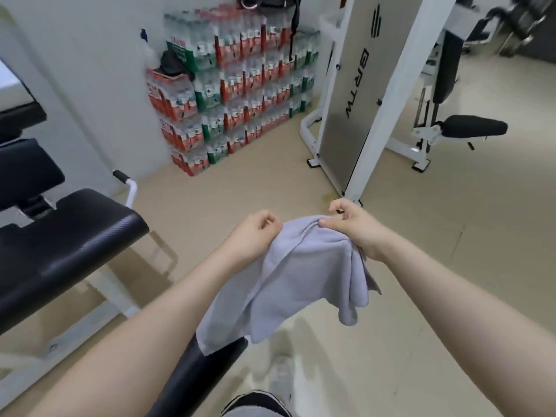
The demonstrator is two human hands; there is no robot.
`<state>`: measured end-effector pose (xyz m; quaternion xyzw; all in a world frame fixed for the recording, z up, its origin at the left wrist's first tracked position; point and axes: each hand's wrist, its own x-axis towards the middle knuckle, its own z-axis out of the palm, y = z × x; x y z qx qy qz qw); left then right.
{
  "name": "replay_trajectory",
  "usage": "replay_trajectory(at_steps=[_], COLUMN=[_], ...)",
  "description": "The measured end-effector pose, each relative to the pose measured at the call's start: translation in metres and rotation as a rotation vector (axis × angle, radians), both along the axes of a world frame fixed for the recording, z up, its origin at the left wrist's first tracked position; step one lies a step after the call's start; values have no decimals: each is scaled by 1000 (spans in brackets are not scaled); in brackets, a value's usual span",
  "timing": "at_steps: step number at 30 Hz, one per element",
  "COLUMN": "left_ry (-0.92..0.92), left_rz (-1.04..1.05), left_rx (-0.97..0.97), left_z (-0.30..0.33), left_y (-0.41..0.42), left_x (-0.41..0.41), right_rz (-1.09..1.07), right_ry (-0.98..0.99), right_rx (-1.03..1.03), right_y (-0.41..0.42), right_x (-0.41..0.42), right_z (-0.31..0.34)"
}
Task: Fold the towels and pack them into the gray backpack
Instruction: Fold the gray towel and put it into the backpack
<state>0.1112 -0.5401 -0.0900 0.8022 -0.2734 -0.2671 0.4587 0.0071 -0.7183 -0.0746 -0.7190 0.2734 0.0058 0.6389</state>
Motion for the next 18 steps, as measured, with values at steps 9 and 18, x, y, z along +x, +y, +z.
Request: replay_trajectory(at_steps=[9, 18], left_ry=[-405, -440], left_rz=[21, 295], left_rx=[-188, -166], left_z=[15, 2], left_y=[-130, -303], left_x=[120, 265], right_rz=[177, 180], right_ry=[-174, -283], right_rx=[163, 172], right_y=[-110, -258], right_x=[158, 325], right_z=[23, 46])
